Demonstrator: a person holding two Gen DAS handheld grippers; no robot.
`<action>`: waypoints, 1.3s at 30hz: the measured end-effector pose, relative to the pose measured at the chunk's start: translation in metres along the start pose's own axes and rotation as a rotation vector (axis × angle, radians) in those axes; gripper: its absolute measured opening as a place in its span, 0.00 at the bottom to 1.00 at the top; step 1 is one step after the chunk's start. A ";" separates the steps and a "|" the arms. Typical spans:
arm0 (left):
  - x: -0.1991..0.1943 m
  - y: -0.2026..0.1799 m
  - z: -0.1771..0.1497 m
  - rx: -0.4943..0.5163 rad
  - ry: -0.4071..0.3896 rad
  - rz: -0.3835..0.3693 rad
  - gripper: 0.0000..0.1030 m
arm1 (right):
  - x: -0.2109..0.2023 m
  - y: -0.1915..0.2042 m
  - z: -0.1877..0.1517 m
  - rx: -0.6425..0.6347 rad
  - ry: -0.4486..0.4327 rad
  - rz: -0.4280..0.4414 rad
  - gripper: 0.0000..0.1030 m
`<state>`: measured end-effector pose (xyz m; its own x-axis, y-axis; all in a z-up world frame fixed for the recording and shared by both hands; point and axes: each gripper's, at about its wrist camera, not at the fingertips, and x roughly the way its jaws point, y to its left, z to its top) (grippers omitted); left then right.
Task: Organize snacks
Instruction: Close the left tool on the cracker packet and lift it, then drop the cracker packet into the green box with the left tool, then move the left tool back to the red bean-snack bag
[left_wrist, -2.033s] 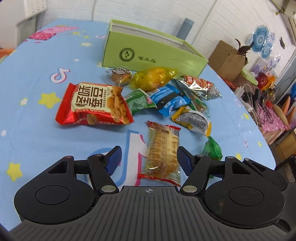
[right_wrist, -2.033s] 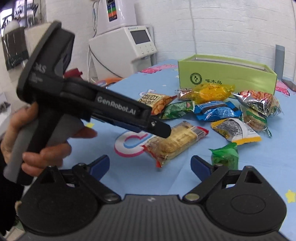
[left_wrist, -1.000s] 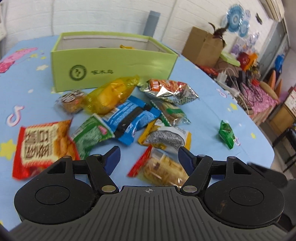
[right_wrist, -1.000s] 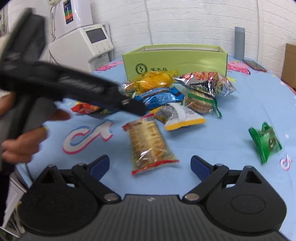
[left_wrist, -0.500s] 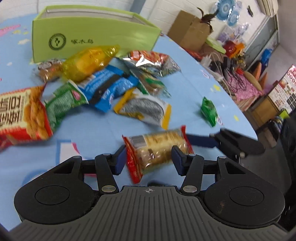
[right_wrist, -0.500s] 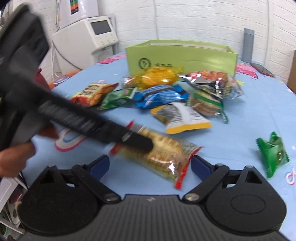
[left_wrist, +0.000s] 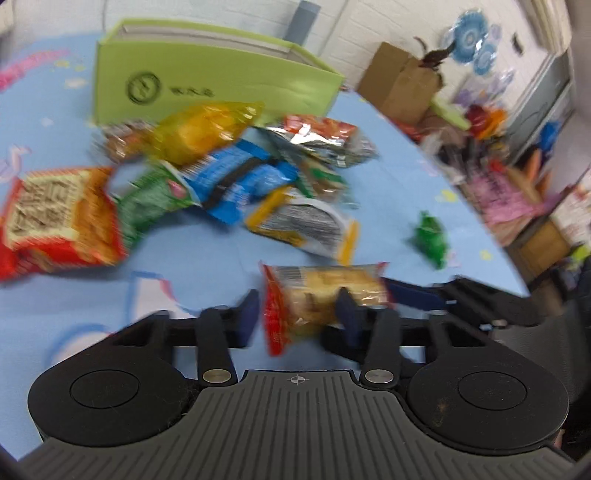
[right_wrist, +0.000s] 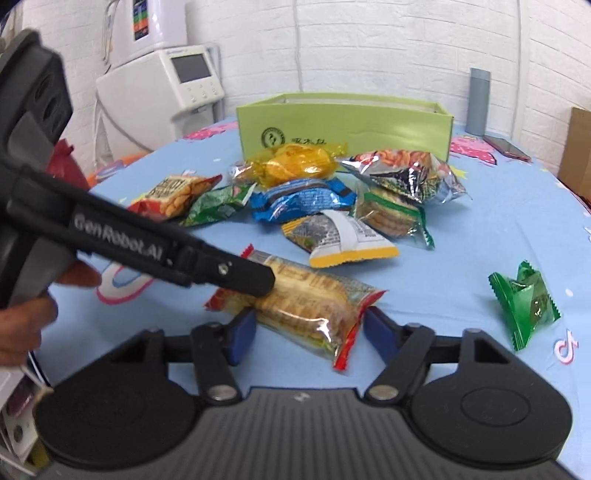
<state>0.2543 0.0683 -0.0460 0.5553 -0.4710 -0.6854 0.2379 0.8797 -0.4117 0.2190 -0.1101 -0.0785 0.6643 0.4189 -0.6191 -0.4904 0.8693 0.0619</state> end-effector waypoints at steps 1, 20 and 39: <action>0.000 -0.001 -0.001 -0.003 -0.007 0.006 0.24 | 0.000 -0.001 0.001 0.005 0.003 0.001 0.72; -0.032 0.024 0.175 -0.024 -0.264 0.077 0.25 | 0.045 -0.015 0.174 -0.125 -0.186 0.019 0.72; 0.024 0.104 0.256 -0.017 -0.265 0.205 0.56 | 0.178 -0.038 0.261 -0.156 -0.108 0.088 0.82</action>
<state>0.4961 0.1652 0.0481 0.7786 -0.2486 -0.5762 0.0877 0.9523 -0.2924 0.5029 -0.0006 0.0133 0.6678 0.5242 -0.5284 -0.6251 0.7804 -0.0157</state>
